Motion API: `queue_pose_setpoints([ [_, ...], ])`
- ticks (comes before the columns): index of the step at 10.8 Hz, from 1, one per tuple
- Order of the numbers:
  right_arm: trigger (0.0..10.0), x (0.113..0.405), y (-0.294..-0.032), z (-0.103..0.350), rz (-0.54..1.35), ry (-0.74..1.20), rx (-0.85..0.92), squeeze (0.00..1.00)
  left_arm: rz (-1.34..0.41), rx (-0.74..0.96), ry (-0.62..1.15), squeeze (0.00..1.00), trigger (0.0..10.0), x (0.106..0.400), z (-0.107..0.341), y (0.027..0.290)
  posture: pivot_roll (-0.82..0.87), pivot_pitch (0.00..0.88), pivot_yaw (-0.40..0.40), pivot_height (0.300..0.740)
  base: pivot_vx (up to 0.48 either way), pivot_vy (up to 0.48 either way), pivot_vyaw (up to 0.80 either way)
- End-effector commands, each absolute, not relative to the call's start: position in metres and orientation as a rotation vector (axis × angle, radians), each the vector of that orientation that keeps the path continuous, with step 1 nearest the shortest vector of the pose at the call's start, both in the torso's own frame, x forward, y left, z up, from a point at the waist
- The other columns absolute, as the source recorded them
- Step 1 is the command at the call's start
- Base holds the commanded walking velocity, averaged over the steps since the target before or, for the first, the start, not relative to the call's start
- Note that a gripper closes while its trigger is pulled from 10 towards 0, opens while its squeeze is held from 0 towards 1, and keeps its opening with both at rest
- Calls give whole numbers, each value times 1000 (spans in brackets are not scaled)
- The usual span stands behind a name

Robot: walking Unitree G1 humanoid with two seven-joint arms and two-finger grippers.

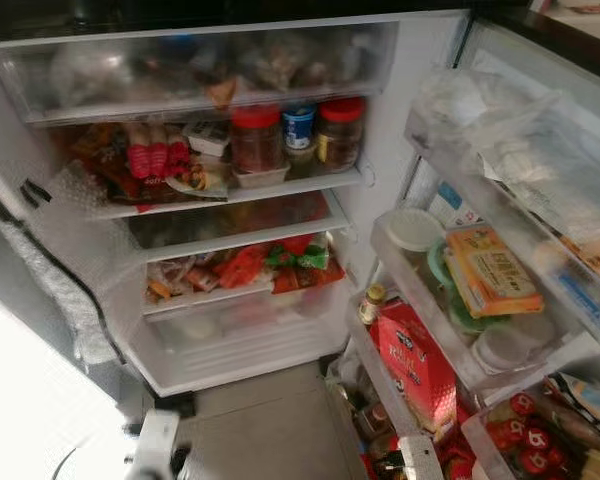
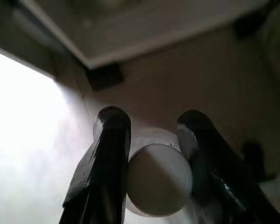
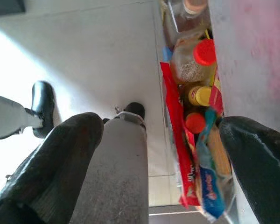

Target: Restocking fridge

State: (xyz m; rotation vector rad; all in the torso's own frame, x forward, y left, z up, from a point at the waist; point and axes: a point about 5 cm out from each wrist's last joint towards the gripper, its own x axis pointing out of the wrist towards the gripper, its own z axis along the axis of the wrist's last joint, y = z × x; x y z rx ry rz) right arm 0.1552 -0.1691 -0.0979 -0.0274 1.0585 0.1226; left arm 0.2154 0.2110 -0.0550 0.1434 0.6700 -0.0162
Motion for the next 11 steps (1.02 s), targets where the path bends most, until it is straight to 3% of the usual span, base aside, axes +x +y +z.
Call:
queue_pose_setpoints([
  [1,10000,156,-173,-97,117,1063,-38,0,-24,134,458,0,10000,257,-21,207,4,76,-73,740,0,0,0],
  [7,10000,173,-184,-89,151,1048,-111,0,-42,68,82,0,10000,282,30,191,12,141,-117,740,0,0,0],
  [11,10000,184,-193,-83,161,1030,-142,0,-59,88,-18,0,10000,291,52,181,8,155,-157,740,0,0,0],
])
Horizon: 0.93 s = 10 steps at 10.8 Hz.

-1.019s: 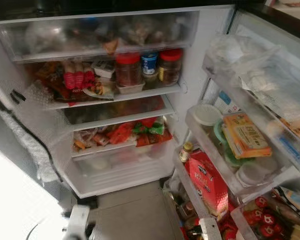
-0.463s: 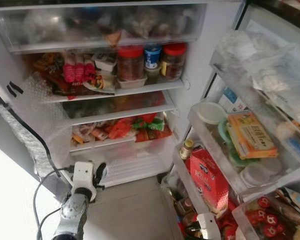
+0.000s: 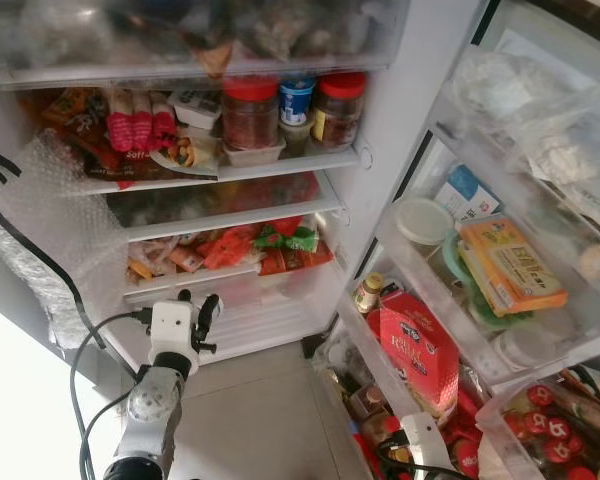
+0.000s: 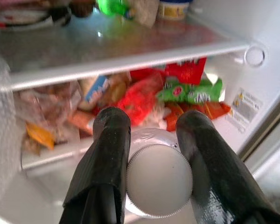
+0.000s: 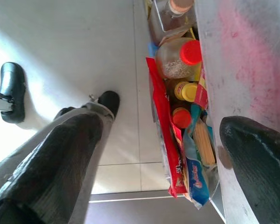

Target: Restocking fridge

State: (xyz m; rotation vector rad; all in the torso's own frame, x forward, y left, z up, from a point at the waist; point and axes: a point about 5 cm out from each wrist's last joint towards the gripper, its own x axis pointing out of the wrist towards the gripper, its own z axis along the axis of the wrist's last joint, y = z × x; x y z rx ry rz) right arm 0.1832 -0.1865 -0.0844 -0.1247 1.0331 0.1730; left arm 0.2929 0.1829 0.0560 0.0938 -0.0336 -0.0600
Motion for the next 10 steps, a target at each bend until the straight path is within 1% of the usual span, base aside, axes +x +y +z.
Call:
queue_pose_setpoints([
  [1,10000,183,-193,-83,162,1032,-138,0,-62,94,-47,0,10000,291,59,183,21,170,-156,740,0,0,0],
  [3,10000,182,-192,-84,118,1030,-107,0,-53,91,-64,0,10000,293,66,185,43,189,-151,740,0,0,0],
  [4,10000,178,-191,-87,93,1045,-106,0,-38,71,-75,0,10000,289,70,186,57,180,-148,740,0,0,0],
  [6,10000,168,-190,-91,71,1058,-91,0,-16,81,-47,0,10000,278,62,191,93,153,-140,740,0,0,0],
  [7,10000,160,-189,-95,48,1067,-86,0,-6,80,-27,0,10000,275,62,197,75,160,-113,740,0,0,800],
  [8,10000,155,-189,-96,6,1061,-65,0,-19,86,-15,0,10000,276,62,197,49,173,-94,740,0,0,800],
  [9,10000,154,-187,-97,16,1050,-76,0,-36,87,-7,0,10000,279,63,194,28,180,-85,740,0,0,0],
  [10,10000,150,-187,-98,-5,1057,-51,0,-50,83,-9,0,10000,279,64,189,21,180,-83,740,0,0,0],
])
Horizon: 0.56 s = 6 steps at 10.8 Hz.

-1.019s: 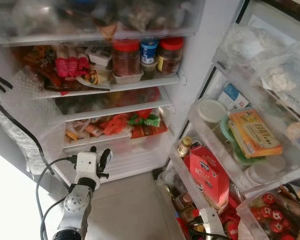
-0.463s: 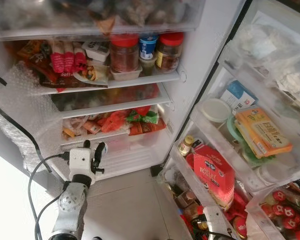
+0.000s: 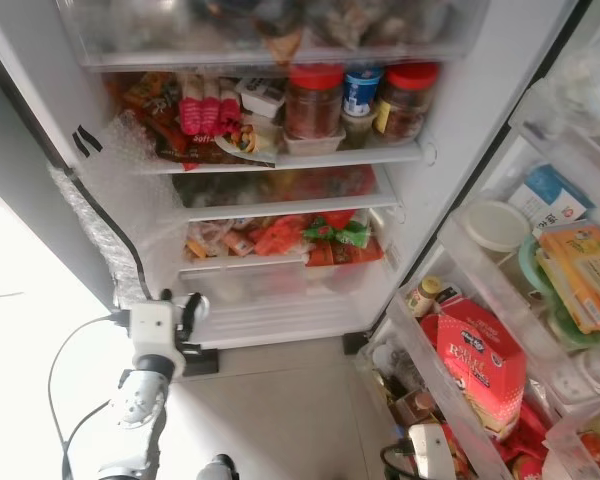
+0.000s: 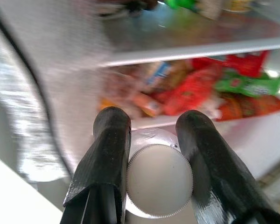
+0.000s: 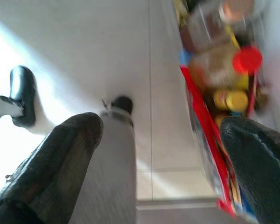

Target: Restocking fridge

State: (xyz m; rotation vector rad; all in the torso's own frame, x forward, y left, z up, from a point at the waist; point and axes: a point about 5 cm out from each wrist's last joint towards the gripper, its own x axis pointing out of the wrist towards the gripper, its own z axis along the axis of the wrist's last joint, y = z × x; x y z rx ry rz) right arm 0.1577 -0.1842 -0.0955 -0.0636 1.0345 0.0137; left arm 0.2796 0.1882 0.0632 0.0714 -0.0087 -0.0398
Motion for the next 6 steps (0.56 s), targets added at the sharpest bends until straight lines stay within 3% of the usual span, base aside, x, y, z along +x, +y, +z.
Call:
queue_pose_setpoints([
  [1,10000,146,-188,-100,-20,1078,-48,0,-75,78,-16,0,10000,280,67,182,40,188,-88,740,0,0,0],
  [6,10000,147,-189,-99,-38,1038,-52,0,-115,70,-5,0,10000,279,63,168,31,130,-74,740,0,0,0],
])
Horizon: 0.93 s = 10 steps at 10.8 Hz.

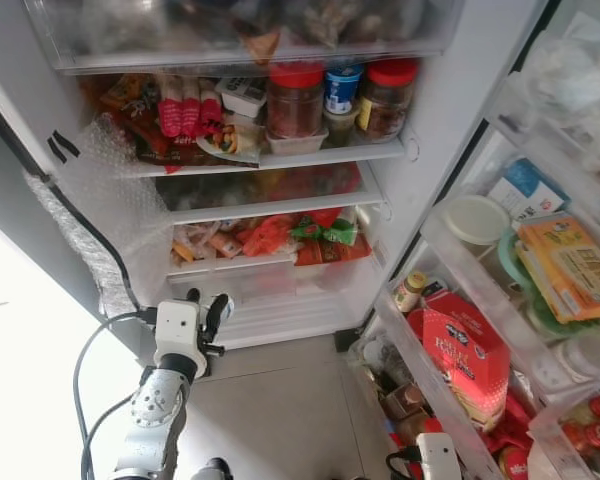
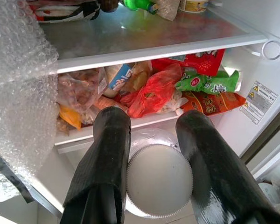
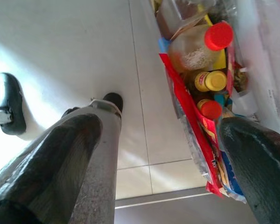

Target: Restocking fridge

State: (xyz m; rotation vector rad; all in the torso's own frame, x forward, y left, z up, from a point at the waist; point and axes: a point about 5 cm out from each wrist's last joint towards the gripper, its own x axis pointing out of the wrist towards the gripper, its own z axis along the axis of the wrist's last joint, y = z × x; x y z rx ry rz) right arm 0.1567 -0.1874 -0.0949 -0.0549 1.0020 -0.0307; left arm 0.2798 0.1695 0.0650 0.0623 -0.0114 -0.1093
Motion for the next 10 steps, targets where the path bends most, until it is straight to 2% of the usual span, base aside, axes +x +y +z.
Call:
queue_pose_setpoints([
  [1,10000,148,-188,-98,-51,1022,-36,0,-115,70,-10,0,10000,280,66,168,17,137,-71,740,0,0,0],
  [10,10000,150,-184,-98,-101,1023,-27,0,-119,93,-1,0,10000,284,70,171,24,148,-50,740,0,0,0],
])
